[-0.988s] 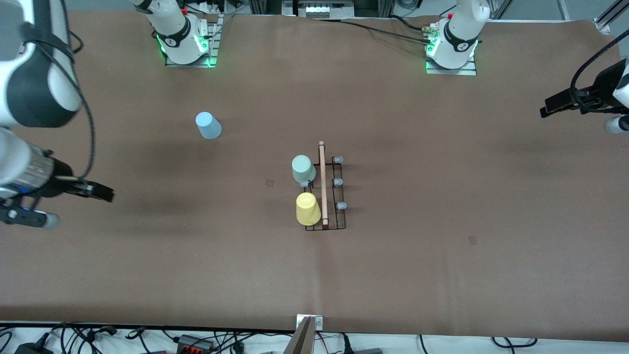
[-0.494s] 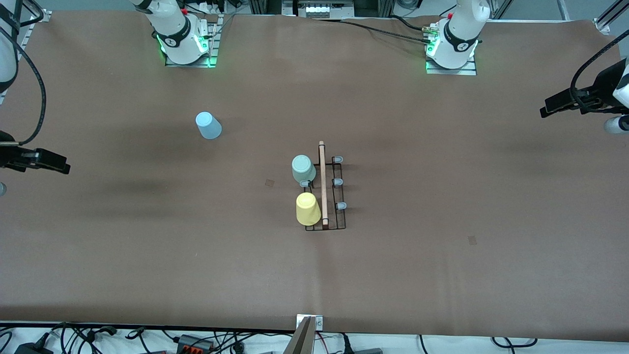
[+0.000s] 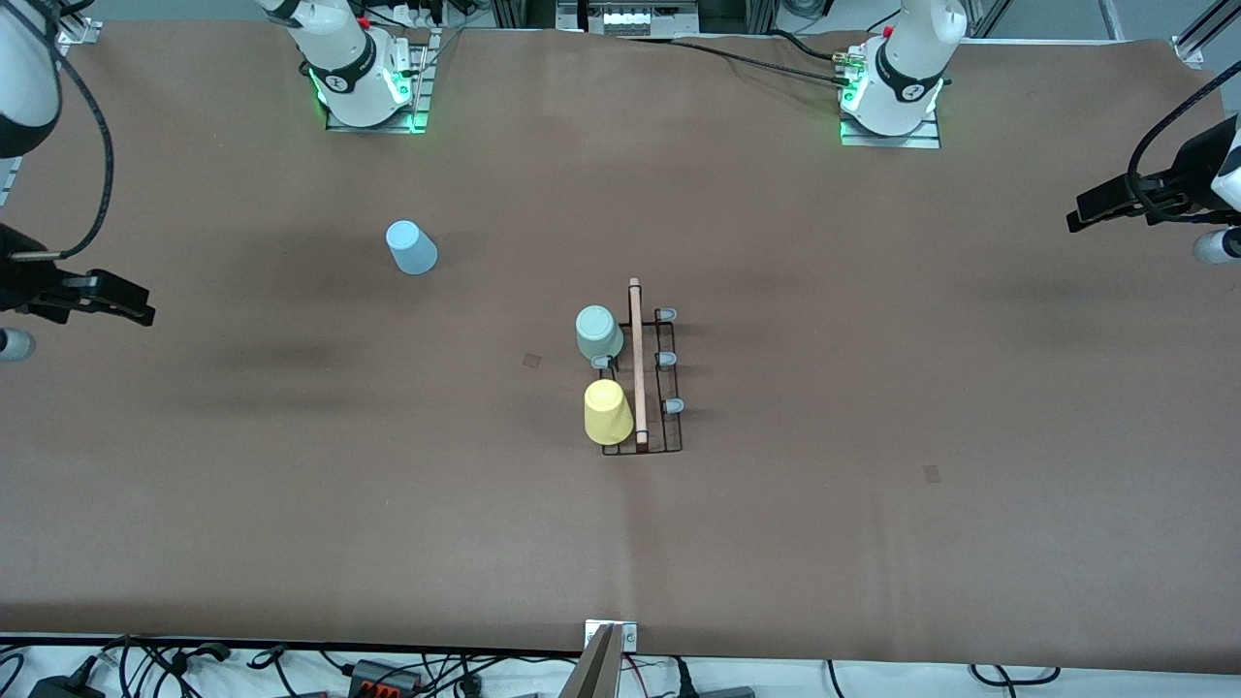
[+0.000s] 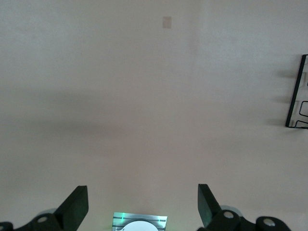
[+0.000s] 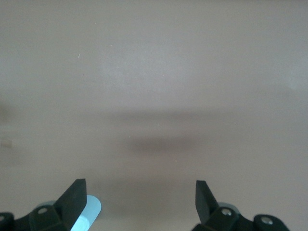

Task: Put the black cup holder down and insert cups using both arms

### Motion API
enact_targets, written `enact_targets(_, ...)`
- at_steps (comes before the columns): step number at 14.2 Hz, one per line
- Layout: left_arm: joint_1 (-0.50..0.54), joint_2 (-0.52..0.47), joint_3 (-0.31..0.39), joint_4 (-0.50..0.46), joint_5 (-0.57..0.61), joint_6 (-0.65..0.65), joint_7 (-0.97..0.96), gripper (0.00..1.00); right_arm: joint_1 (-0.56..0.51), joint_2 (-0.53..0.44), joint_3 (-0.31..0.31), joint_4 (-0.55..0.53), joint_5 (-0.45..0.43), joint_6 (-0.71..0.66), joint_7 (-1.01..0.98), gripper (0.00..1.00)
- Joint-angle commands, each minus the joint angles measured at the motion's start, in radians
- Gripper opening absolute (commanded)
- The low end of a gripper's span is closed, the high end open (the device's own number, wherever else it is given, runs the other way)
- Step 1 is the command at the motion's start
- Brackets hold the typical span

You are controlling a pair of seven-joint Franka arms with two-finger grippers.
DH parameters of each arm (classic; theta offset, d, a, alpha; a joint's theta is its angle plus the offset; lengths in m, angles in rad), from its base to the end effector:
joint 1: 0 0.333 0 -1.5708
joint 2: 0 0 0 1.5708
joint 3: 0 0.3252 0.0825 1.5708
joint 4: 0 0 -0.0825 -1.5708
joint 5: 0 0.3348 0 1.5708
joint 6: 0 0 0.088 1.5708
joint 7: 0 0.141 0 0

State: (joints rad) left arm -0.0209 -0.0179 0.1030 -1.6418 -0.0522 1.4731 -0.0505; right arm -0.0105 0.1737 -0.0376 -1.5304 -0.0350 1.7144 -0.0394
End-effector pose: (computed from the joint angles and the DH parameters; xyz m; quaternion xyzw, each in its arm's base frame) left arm 0.4802 0.0322 0.5718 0.9946 0.0654 -0.0749 0.0282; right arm 0.5689 -0.0302 0.5364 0.9998 -0.0016 0.0043 0.0208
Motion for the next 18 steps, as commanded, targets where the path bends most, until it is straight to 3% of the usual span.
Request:
enact_targets(1,0.01,0.012,-0.002,0.028,-0.017,-0.011,0.021,1.0,0.001,-0.146,-0.002,-0.208,0.014,0.07,0.027,1.0)
enact_targets(18,0.01,0.012,0.0,0.028,-0.017,-0.013,0.021,1.0,0.0,-0.184,0.002,-0.185,0.015,-0.01,-0.01,1.0)
